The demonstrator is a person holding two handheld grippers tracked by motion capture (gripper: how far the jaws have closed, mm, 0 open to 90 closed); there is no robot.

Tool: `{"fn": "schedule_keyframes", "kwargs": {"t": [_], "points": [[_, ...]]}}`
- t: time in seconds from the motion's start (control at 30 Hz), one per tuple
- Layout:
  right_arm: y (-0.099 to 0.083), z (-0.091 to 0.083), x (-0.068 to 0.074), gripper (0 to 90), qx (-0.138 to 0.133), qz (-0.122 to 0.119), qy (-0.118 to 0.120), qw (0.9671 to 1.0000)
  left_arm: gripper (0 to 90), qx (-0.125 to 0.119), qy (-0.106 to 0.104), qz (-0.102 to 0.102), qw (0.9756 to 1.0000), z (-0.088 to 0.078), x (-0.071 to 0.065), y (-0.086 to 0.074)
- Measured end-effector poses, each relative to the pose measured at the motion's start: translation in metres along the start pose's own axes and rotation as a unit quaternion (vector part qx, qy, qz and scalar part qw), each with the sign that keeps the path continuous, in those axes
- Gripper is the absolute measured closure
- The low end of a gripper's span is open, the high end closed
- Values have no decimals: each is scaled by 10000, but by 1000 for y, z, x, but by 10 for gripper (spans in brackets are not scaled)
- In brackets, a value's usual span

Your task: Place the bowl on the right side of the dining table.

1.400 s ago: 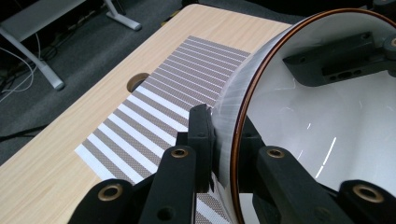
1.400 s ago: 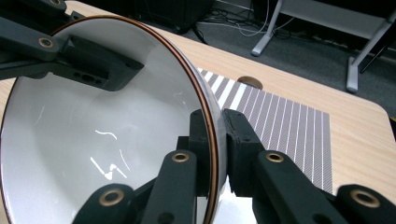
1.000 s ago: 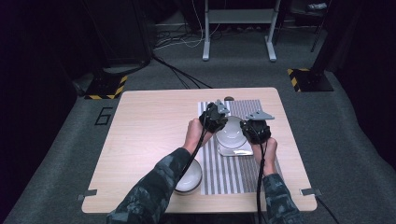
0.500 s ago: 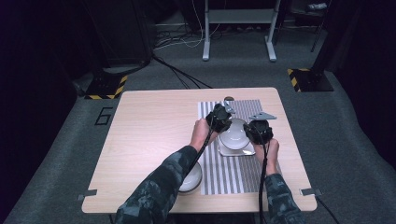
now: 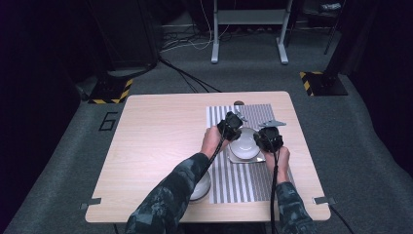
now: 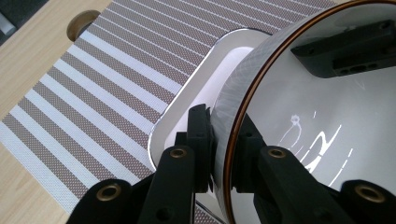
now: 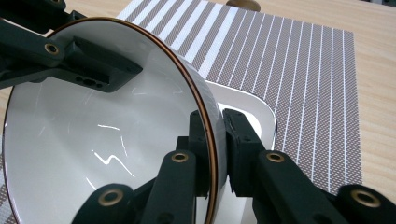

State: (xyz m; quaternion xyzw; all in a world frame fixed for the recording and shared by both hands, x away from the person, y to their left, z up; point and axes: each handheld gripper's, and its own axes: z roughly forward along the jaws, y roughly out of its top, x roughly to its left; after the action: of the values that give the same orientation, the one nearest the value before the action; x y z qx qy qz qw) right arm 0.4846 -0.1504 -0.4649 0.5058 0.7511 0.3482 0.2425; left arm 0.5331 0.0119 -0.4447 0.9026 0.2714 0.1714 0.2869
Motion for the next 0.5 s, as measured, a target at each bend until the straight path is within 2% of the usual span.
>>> {"fn": "schedule_keyframes", "kwargs": {"t": [0.33,0.5], "points": [[-3,7,0,820,164,55,65,9998,808,245,2,15,9997,7,0,-2],[-4,8,0,824,202,41,43,9998,798,235,-11,-29,9997,9,1,-1]]}}
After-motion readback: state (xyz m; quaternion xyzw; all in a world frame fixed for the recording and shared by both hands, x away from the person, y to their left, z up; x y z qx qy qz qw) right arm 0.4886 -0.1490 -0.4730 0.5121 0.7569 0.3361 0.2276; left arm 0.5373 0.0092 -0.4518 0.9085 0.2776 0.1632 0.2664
